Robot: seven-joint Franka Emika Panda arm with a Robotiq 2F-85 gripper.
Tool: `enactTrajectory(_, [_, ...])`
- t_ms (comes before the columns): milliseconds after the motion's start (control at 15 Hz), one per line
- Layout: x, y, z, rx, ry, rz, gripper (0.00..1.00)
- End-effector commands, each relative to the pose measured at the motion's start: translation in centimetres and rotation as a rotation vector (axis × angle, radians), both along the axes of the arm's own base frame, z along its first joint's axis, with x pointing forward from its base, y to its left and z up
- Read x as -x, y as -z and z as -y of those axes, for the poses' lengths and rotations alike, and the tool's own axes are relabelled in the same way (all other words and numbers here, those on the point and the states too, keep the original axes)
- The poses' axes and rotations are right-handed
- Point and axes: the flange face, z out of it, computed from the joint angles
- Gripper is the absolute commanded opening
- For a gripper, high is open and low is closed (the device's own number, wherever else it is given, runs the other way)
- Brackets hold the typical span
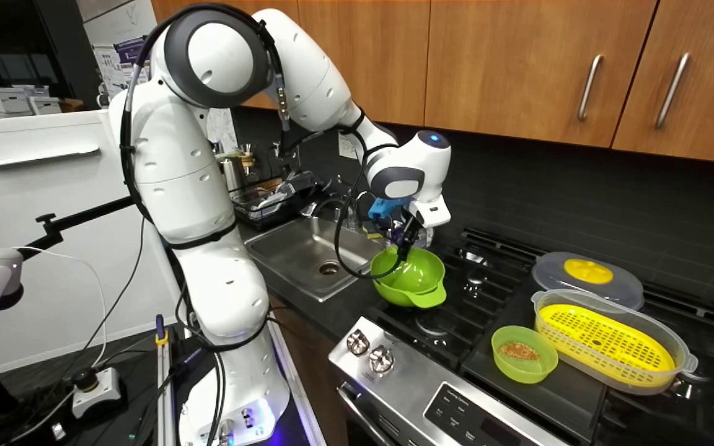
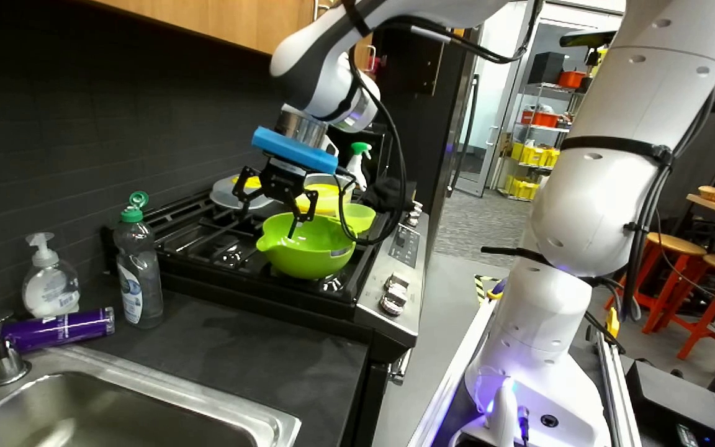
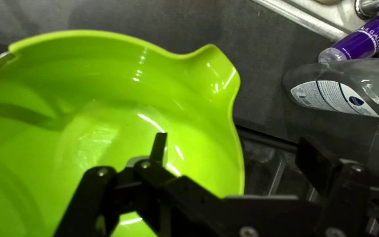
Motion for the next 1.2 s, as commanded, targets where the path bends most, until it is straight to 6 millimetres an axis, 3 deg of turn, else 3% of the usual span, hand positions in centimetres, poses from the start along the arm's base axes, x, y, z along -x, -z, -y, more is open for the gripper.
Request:
enactTrajectory(0, [0.4,0.2,-0.5,0.004,0.037,-0.01,1.0])
enactTrajectory(667, [0.5,0.1,0.8,-0.011,0.067,-0.027,1.0])
enactTrajectory(1133, [0.4,0.9,0.6,-0.007,0.06,-0.047,1.0])
